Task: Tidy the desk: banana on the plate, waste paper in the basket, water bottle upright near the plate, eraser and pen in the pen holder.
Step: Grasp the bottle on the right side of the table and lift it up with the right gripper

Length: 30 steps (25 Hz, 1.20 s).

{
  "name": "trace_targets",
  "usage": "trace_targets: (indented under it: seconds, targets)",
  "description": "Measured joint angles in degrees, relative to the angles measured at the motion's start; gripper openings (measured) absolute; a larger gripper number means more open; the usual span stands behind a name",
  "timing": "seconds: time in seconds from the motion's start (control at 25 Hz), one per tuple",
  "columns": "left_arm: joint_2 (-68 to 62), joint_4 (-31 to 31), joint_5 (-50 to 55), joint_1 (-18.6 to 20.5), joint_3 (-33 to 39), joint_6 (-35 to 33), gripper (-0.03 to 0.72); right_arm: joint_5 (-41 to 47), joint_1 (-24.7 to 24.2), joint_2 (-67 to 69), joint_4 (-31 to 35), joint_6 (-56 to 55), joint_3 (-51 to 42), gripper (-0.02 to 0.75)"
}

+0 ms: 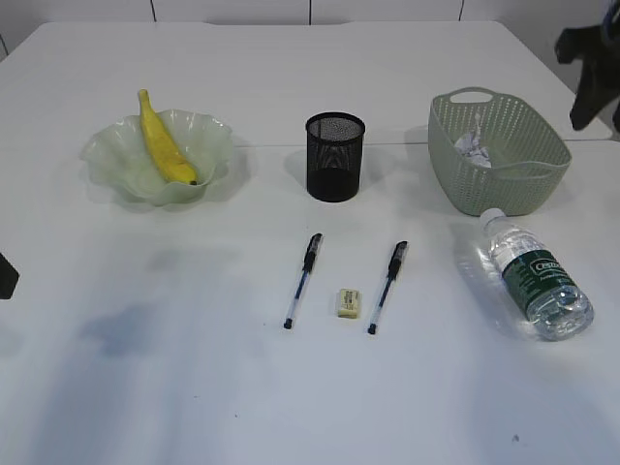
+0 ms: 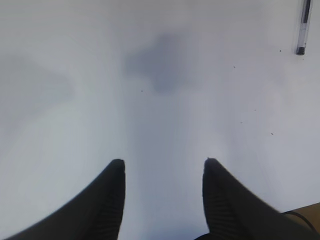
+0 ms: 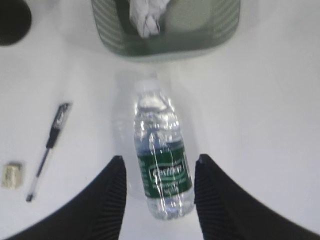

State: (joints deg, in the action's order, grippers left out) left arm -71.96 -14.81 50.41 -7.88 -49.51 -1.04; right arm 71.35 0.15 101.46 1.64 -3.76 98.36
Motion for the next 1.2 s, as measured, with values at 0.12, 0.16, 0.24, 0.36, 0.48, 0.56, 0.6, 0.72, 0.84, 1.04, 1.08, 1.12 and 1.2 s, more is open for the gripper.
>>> trace_targets:
  seconds: [0.12,0.16,0.24,0.36,0.48,0.56,0.6,0.72,0.84,1.04,1.08,1.12,1.2]
  targets:
    - [0.0,0.0,0.0,0.0,0.0,0.0,0.353,0.0,0.0,-2.0,-0.1,0.5,-7.7,0.339]
    - [0.0,0.0,0.0,0.0,0.0,0.0,0.353,-0.3,0.0,-2.0,-0.1,0.6,-9.4,0.339]
    - [0.0,0.0,0.0,0.0,0.0,0.0,0.353,-1.7,0.0,-2.0,-0.1,1.2,-12.5,0.339]
    - [0.0,0.0,0.1,0.0,0.0,0.0,0.353,-4.1,0.0,-2.0,-0.1,3.2,-13.5,0.34]
    - [0.0,0.0,0.1,0.0,0.0,0.0,0.353,-4.9,0.0,-1.2,-0.1,4.7,-12.8,0.368]
    - [0.0,0.0,0.1,0.0,0.0,0.0,0.353,-4.5,0.0,0.9,0.3,5.6,-11.3,0.4]
    - [0.0,0.0,0.1,0.0,0.0,0.0,0.353,-4.3,0.0,2.1,0.8,6.0,-10.4,0.412]
    - [0.0,0.0,0.1,0.0,0.0,0.0,0.353,-3.4,0.0,6.6,1.7,6.9,-6.9,0.43]
    - [0.0,0.0,0.0,0.0,0.0,0.0,0.353,-2.8,0.0,10.0,2.5,7.9,-3.0,0.433]
    - [0.0,0.0,-1.1,0.0,0.0,0.0,0.353,-2.5,0.0,14.3,2.7,9.2,-1.2,0.441]
    - [0.0,0.0,-1.4,0.0,0.0,0.0,0.353,-2.5,0.0,15.2,2.7,9.3,-1.1,0.445]
    - [0.0,0.0,-1.7,0.0,0.0,0.0,0.352,-2.5,0.0,16.0,2.7,9.4,-0.8,0.452]
    - [0.0,0.0,-2.1,0.0,0.0,0.0,0.352,-2.5,0.0,17.4,2.7,9.6,-0.1,0.47]
